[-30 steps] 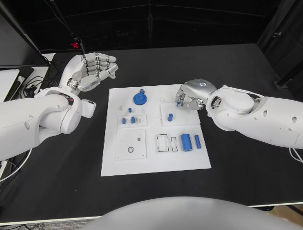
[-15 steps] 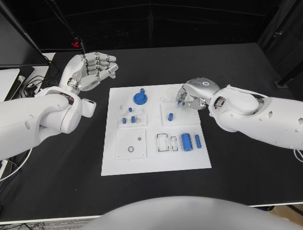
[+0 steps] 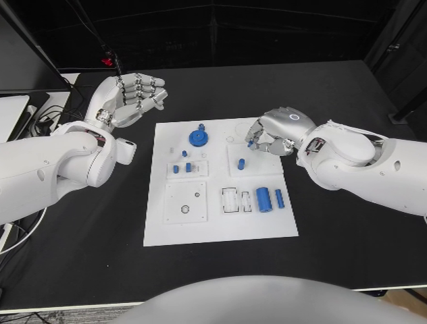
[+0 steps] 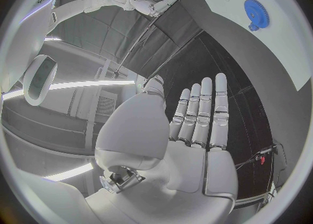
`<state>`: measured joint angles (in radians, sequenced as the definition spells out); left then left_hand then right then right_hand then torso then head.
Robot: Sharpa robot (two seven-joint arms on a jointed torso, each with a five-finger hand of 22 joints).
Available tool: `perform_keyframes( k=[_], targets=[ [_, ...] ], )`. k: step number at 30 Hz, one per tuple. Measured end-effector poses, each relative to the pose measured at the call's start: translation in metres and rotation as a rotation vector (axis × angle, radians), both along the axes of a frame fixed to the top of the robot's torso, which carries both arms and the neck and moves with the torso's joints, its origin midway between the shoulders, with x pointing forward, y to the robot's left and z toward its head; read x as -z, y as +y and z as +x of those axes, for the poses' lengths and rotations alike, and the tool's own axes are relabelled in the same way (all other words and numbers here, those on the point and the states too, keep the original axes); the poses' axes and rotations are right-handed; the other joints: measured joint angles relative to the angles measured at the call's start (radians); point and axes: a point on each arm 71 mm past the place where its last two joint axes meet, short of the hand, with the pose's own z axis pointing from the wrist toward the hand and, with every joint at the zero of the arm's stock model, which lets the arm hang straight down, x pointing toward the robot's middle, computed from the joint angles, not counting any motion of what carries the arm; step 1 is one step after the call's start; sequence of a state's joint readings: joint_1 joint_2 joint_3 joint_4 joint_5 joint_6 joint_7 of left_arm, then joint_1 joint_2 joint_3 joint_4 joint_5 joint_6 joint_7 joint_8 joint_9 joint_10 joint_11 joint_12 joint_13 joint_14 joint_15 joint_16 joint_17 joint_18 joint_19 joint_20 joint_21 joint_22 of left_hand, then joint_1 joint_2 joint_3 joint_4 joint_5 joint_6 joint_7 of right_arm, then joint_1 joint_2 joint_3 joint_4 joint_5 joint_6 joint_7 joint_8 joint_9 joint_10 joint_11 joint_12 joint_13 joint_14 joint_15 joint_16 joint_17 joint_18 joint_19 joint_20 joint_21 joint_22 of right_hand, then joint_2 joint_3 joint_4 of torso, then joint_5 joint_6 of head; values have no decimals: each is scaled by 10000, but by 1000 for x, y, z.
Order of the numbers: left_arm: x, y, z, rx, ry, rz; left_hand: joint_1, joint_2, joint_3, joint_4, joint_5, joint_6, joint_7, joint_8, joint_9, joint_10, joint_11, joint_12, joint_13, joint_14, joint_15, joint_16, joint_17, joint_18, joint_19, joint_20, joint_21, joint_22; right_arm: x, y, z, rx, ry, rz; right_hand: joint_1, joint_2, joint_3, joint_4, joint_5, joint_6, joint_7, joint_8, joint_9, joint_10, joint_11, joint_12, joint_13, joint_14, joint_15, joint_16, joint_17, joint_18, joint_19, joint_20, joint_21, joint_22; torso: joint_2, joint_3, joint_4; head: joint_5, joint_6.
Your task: Assemble the parts on the task board
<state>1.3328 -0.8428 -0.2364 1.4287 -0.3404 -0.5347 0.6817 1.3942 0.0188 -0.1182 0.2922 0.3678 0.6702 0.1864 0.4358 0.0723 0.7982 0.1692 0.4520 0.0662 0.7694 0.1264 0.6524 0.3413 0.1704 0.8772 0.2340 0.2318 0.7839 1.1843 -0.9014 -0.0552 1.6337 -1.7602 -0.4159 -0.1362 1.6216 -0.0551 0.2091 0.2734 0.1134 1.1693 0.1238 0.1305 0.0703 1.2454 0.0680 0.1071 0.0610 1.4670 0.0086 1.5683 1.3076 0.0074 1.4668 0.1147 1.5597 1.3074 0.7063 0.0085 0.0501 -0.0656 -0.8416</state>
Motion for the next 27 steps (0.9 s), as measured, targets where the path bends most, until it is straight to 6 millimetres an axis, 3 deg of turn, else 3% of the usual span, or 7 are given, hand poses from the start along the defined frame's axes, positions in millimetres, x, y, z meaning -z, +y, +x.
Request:
perform_keyframes(
  k=[7, 11, 14, 19, 22, 27],
  targets=[
    [0, -1, 0, 6, 0, 1, 0, 0, 0, 0, 38, 0, 0, 0, 0, 0, 0, 0, 0, 0, 0, 0, -13, 0, 0, 0, 0, -9, -10, 21, -8, -611, -204, 360, -1, -2, 77, -1, -3, -2, -3, -10, 0, 37, -37, -45, 0, 0, 0, 0, 0, 0, 0, 0, 46, 0, -1, -1, 12, 80, -21],
    [0, -1, 0, 7, 2, 0, 0, 0, 0, 0, 38, 0, 0, 0, 0, 0, 0, 0, 1, 0, 0, 37, -13, 1, -1, 0, 0, -9, -12, 34, -13, -1001, -230, 517, -2, -2, 91, -15, 46, -6, -7, -32, 0, 111, -36, -45, 0, 0, 0, 0, -1, 0, 0, 0, 46, 0, 0, -4, 13, 191, -74],
    [0, -1, 0, 3, 2, 1, 0, 0, 0, 0, 38, 0, 0, 0, 0, 0, 0, 0, 1, 0, 0, 36, -13, 0, 0, 0, 0, -9, -14, 43, -16, -1246, -224, 608, -2, -3, 100, -24, 46, 3, 2, -41, 0, 109, -37, -45, 0, 0, 0, 0, -1, -1, 0, 0, 46, 0, 3, -6, 13, 340, -133],
    [0, 0, 0, -3, -1, 4, 0, 0, 0, 0, 38, 0, 0, 0, 0, 0, 0, 0, 1, 0, 0, 36, -13, 1, 0, 0, 0, -9, -15, 61, -21, -1703, -179, 763, 89, -95, 138, -6, 51, 44, -1, -68, 0, 109, -37, -107, 0, 0, 0, 0, -1, 1, 0, 0, 46, 0, 6, -7, 18, 757, -280],
    [0, -1, 1, 3, -3, 5, 0, 0, 0, 0, 38, 0, 0, 0, 0, 0, 0, 0, 1, 0, 0, 36, -13, 0, 0, 0, 0, -8, -16, 74, -24, -2021, -127, 838, 88, -95, 195, -6, 115, 60, -17, -73, 0, 108, -37, -155, 0, 0, 0, 0, -1, 0, 0, 0, 46, 0, 7, -11, 18, 998, -304],
    [0, -2, 1, 17, -5, 3, 0, 0, 0, 0, 38, 0, 0, 0, 0, 0, 0, 0, 1, 0, 0, 36, -13, 0, -1, 0, 0, -8, -16, 90, -28, -2451, 7, 840, 88, -96, 195, -6, 160, 62, -19, -121, 0, 108, -37, -196, 0, 0, 0, 0, -2, 0, 0, 0, 46, 0, 12, -11, 18, 1271, -310]
  ],
)
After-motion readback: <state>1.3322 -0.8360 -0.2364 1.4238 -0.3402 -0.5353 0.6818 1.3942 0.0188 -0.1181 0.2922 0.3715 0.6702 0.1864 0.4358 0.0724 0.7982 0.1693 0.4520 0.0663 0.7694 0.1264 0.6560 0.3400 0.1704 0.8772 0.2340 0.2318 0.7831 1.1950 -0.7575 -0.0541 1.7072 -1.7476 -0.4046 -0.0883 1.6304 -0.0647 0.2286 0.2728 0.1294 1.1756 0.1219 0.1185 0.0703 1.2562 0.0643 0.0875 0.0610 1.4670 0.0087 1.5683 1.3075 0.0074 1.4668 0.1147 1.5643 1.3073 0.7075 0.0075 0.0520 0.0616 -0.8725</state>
